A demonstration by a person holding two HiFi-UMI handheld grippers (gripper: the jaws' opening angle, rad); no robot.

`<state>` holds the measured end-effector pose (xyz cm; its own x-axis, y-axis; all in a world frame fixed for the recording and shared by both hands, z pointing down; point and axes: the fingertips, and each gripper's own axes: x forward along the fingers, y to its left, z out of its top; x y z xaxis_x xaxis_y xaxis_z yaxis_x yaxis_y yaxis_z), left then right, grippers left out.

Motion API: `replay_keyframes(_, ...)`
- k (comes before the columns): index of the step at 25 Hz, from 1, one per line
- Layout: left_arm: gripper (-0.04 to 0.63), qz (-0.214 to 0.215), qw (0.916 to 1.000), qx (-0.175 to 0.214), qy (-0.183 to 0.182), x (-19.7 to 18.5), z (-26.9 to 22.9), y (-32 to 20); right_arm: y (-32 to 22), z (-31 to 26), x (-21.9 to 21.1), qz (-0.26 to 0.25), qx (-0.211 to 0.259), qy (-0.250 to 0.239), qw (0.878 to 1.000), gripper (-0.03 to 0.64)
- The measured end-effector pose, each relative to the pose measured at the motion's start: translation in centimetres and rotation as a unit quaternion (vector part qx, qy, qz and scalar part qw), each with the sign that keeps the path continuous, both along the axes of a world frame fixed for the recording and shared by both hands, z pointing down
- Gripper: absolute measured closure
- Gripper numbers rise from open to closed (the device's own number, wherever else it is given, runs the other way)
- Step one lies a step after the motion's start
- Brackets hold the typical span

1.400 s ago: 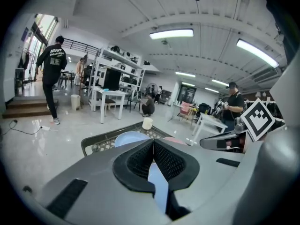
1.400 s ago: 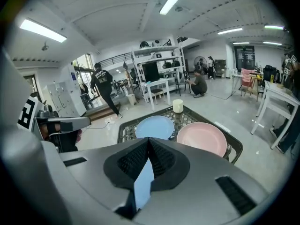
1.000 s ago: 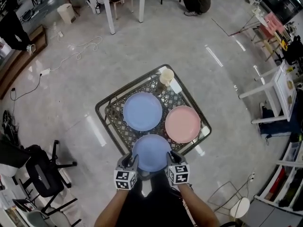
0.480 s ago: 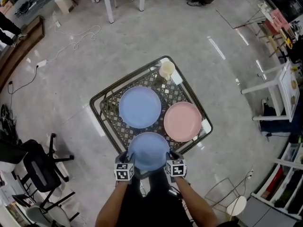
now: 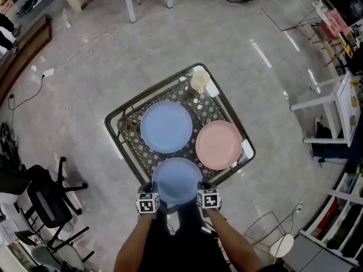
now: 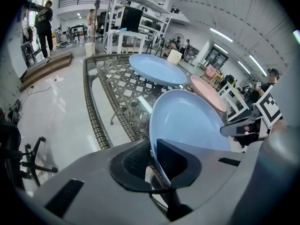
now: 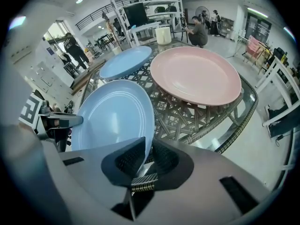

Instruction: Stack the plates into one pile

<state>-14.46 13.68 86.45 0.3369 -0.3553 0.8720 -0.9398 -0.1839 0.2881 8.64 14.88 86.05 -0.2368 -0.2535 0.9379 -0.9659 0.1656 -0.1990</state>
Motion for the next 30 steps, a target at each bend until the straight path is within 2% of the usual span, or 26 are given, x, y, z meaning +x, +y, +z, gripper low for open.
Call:
replay_keyframes(6,0.551,-0.014,0.9999,-0.002,0.004,-0.2,-1.1,0.2,0.1,-1.0,-0.1,0.005,-0.004,-0.013,1.000,0.574)
replay_keyframes(18,0.552,-0.057,0.9961,0.065,-0.016,-0.3,-8.2,-3.0,-5.4,-7.5,-0.1,-0.020,0.063,-0.050,0.997,0.581)
replay_keyframes(23,0.551,-0.051,0.9900,0.124,-0.043,-0.5,-12.9,-5.9,-9.0,-10.9,-0.4,-0.016,0.112,-0.076,0.991,0.584)
replay_keyframes(26,0.551,-0.054,0.9850,0.159,-0.039,-0.5,-15.4,-8.0,-11.4,-12.3,-0.5,-0.014,0.135,-0.083,0.987,0.586)
replay_keyframes(30,0.551,-0.045,0.9821,0.179,-0.035,-0.9,-16.1,-11.0,-14.0,-13.0,-0.7,-0.001,0.149,-0.081,0.986,0.588)
